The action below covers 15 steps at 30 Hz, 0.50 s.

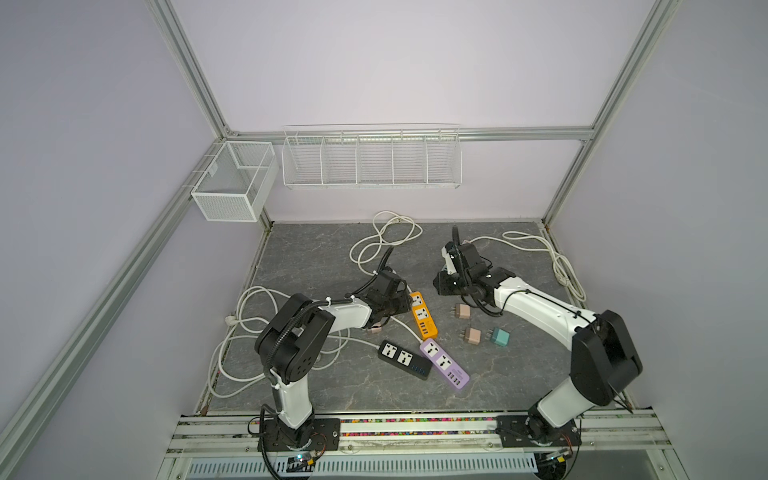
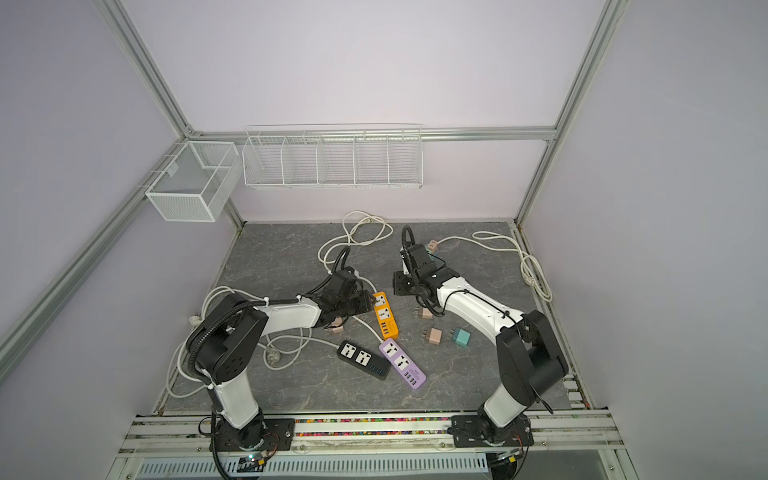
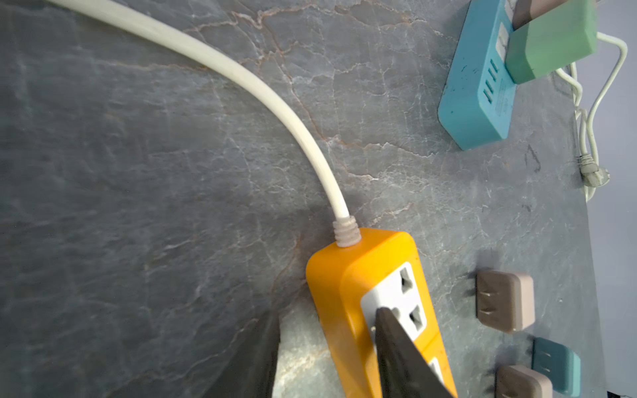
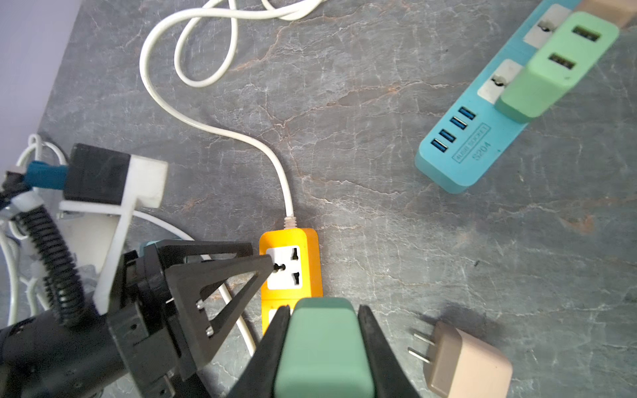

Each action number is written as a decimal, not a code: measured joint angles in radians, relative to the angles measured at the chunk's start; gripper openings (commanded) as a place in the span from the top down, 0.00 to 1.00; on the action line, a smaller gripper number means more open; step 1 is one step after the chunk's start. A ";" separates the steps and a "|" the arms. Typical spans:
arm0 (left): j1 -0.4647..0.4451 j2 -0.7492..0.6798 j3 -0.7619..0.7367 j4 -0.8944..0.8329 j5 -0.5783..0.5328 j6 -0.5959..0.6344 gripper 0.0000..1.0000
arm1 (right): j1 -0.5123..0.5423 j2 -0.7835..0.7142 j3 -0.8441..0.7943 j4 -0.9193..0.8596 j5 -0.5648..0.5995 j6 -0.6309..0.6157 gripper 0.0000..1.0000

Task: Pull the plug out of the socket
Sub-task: 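Lower the mint plug with the right gripper while the left releases the strip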

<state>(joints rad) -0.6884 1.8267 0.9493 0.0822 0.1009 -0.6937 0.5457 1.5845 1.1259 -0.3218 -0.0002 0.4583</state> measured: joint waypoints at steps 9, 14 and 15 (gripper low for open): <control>-0.004 -0.100 -0.017 -0.048 -0.011 0.011 0.43 | -0.147 -0.160 -0.169 0.035 -0.154 0.030 0.75; -0.025 -0.184 -0.026 -0.072 -0.033 0.009 0.40 | -0.248 -0.242 -0.245 0.088 -0.249 0.043 0.75; -0.031 -0.203 -0.029 -0.077 -0.035 0.007 0.40 | -0.269 -0.249 -0.264 0.101 -0.270 0.045 0.75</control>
<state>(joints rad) -0.7197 1.6241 0.9203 0.0048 0.0658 -0.6868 0.2768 1.3354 0.8619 -0.2207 -0.2707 0.5034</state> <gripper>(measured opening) 0.592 0.305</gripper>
